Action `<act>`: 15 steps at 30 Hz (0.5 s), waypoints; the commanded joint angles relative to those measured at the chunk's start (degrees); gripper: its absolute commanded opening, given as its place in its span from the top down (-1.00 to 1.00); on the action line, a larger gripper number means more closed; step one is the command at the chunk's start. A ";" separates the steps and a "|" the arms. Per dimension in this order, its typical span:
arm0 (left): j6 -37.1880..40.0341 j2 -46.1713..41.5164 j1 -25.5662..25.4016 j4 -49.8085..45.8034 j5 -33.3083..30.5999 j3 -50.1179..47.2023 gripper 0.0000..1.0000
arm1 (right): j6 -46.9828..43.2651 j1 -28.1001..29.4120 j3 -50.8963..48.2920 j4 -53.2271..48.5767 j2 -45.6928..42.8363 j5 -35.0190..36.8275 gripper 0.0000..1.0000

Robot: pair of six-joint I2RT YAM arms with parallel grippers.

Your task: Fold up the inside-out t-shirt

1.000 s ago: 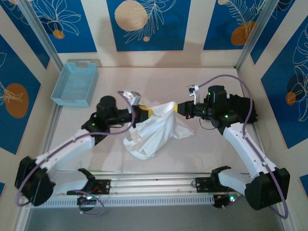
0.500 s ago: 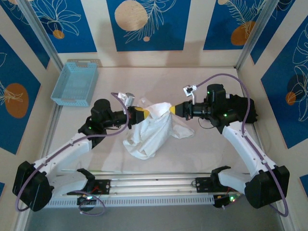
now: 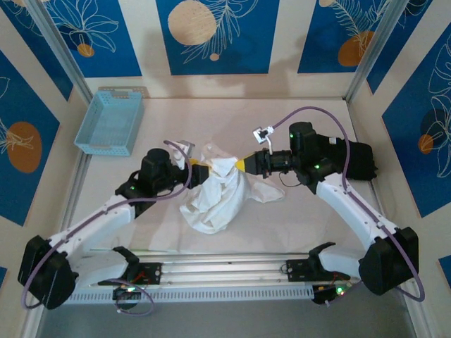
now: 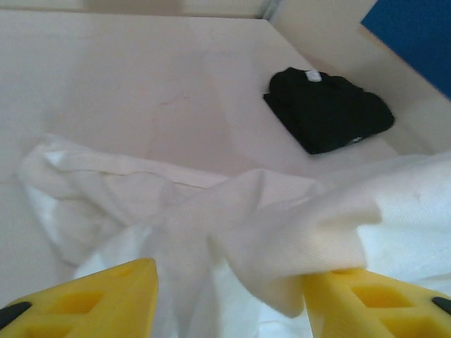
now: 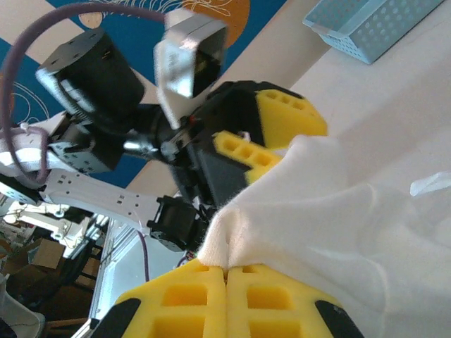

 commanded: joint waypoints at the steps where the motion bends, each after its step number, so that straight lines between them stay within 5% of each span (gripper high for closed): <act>1: 7.35 -4.41 -4.38 -3.18 -7.79 -0.23 -0.21 | 0.65 0.20 1.90 0.79 1.06 -0.85 1.00; 3: 9.39 -4.92 -6.67 -2.76 -7.18 0.32 -0.16 | 0.65 0.18 1.92 0.63 1.51 -0.65 1.00; 6: 12.69 -3.55 -8.80 -1.15 -3.03 1.42 0.24 | 0.80 0.23 2.01 0.57 1.87 -0.40 1.00; 8: 13.93 -1.45 -9.17 -0.39 1.18 2.65 0.33 | 0.60 0.23 2.14 0.38 1.95 -0.17 1.00; 10: 14.26 0.96 -9.30 -0.03 4.53 4.08 0.30 | 0.48 0.22 2.27 0.18 1.95 -0.20 1.00; 15: 14.00 6.27 -8.94 0.56 -0.11 6.36 0.13 | 0.14 0.29 2.36 -0.31 1.78 -0.12 1.00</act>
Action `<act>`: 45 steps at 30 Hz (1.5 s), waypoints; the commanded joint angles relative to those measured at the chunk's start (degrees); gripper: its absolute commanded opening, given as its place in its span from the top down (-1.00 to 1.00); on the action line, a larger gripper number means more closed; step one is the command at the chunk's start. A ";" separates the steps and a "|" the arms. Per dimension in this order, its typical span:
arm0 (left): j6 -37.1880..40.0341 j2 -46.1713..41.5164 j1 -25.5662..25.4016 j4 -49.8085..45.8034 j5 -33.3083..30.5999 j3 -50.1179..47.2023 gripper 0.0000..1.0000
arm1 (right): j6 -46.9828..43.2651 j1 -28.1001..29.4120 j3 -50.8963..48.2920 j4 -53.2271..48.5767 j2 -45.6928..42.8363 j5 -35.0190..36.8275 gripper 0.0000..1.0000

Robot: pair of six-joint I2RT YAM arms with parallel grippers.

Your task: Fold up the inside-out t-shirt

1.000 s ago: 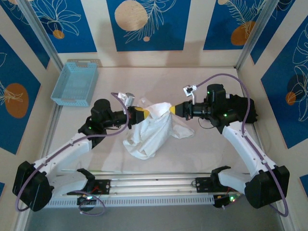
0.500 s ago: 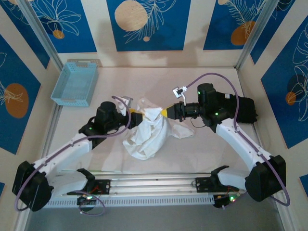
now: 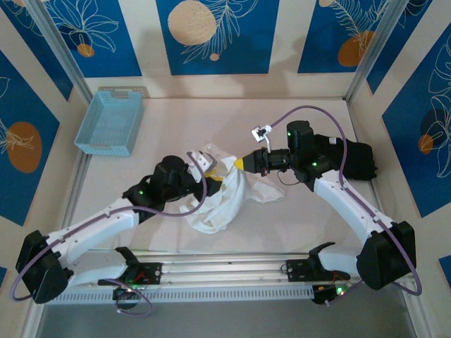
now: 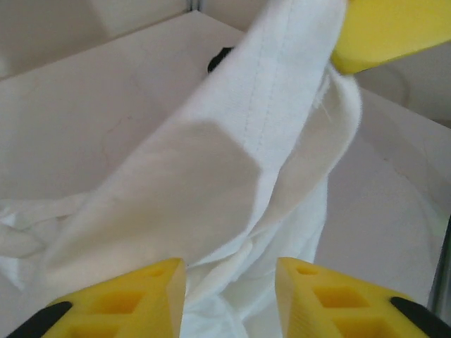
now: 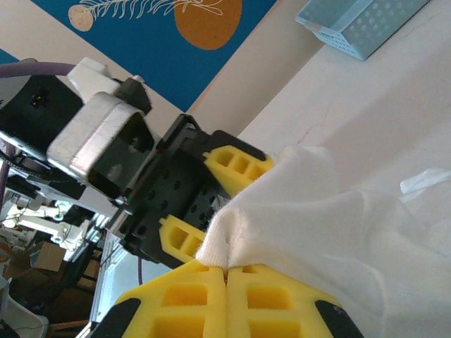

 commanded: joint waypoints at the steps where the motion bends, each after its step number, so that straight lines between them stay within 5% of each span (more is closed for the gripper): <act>1: 1.65 2.36 0.09 1.28 -1.90 2.98 0.12 | 0.00 0.27 1.69 -0.52 -0.20 -0.38 1.00; 5: 1.70 5.33 1.26 1.65 -2.74 4.40 0.09 | -0.42 0.27 1.71 -1.02 -0.30 -0.38 1.00; 10: 0.63 8.86 2.13 6.61 4.22 4.77 0.08 | -0.67 0.16 1.26 -0.83 -0.26 -0.03 1.00; 17: -1.67 8.91 3.84 10.01 8.48 4.61 0.96 | -2.85 -1.00 1.35 -3.66 -0.97 1.16 1.00; 27: -13.21 0.23 9.54 15.44 23.81 -0.44 1.00 | -6.11 -1.08 3.26 -7.95 -2.78 9.86 1.00; 32: -25.81 -4.44 13.92 24.69 34.30 -3.21 1.00 | -6.43 1.92 6.34 -10.03 -2.43 21.08 1.00; 37: -44.14 -7.33 19.51 35.57 32.84 -6.87 1.00 | -9.85 5.35 8.89 -13.68 -2.92 32.05 1.00; 45: -45.52 -9.83 21.34 26.22 30.50 -4.12 1.00 | -17.11 10.70 13.16 -21.54 -2.18 55.23 1.00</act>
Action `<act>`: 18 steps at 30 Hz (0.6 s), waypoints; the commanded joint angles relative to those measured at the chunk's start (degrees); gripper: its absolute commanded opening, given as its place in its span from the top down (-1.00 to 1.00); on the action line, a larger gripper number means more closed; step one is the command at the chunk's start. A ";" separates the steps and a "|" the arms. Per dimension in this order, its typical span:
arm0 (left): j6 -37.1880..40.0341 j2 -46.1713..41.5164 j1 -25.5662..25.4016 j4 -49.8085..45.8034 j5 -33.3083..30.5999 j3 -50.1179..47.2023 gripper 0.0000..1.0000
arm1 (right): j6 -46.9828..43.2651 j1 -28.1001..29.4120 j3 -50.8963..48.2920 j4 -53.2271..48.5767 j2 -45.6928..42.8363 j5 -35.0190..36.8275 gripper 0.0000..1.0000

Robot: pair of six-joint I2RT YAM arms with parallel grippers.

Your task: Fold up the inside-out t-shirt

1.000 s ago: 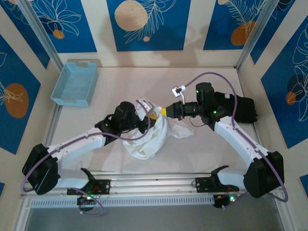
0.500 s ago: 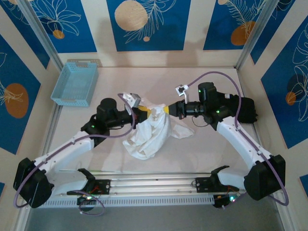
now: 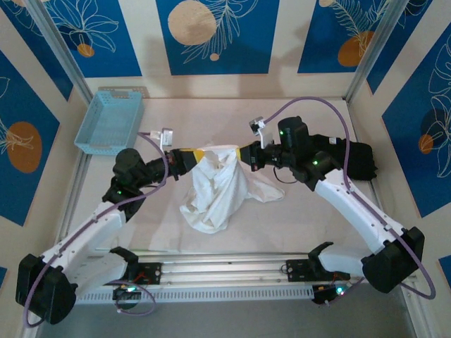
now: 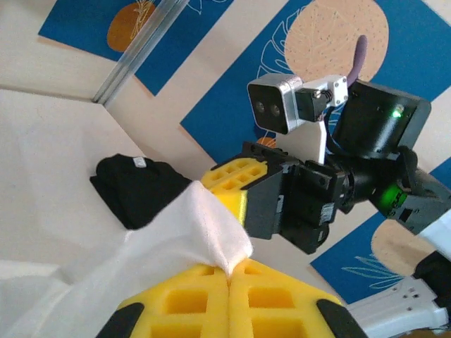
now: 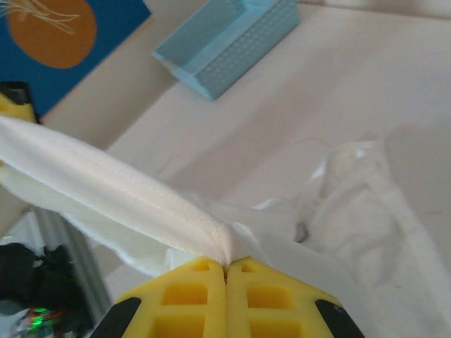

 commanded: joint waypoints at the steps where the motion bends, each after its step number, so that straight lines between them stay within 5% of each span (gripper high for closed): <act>1: -0.48 -1.98 0.97 -3.82 0.20 3.12 1.00 | -4.87 2.15 3.02 -6.02 -0.14 17.20 1.00; 10: 1.59 1.27 0.12 -4.75 1.65 5.17 1.00 | -4.84 6.13 5.97 -13.66 6.73 40.84 0.72; 18: 2.29 4.28 -0.56 -3.83 1.60 5.58 1.00 | -2.20 6.21 -5.50 -1.98 -2.03 11.88 0.29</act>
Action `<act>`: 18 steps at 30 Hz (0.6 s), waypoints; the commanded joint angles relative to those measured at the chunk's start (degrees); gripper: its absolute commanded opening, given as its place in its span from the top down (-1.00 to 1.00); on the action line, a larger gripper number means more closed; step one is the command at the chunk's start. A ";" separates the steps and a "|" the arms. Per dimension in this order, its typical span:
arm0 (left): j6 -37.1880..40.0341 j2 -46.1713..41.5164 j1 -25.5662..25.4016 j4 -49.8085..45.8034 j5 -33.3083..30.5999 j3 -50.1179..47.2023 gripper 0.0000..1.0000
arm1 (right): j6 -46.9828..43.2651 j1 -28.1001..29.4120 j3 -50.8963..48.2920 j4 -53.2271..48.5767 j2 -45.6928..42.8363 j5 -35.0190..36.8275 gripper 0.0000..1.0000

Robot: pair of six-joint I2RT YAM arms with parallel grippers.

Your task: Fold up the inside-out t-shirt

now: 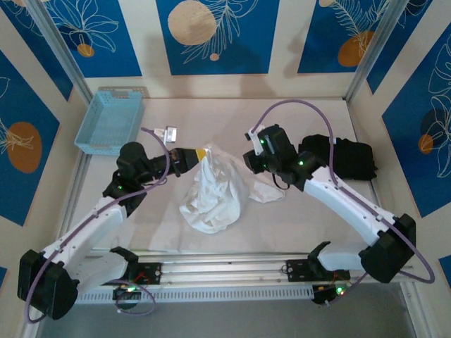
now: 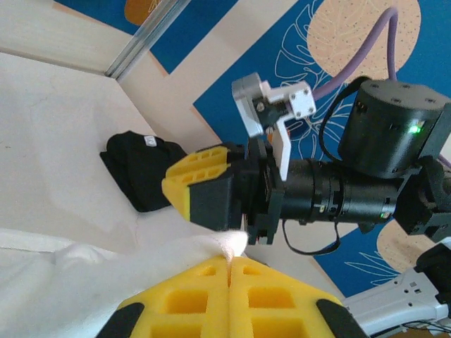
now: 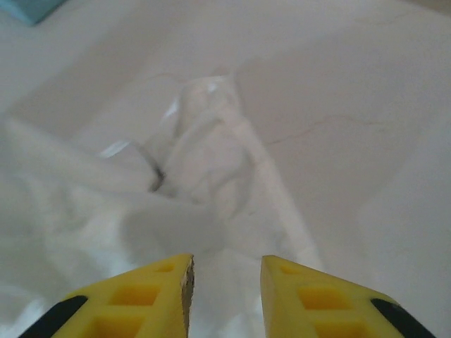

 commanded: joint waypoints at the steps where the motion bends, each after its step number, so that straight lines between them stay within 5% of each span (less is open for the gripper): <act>1: 1.19 0.86 -0.45 2.05 1.16 1.97 1.00 | 2.41 0.30 -4.27 6.90 -4.28 -14.33 0.23; 8: 1.66 1.41 -0.59 1.61 0.99 2.15 1.00 | 3.56 2.87 -11.35 17.85 -6.15 -25.24 -0.06; 18: 1.91 0.88 -0.85 0.48 0.57 2.50 1.00 | -2.06 8.19 -12.02 19.12 -1.07 -18.30 -0.10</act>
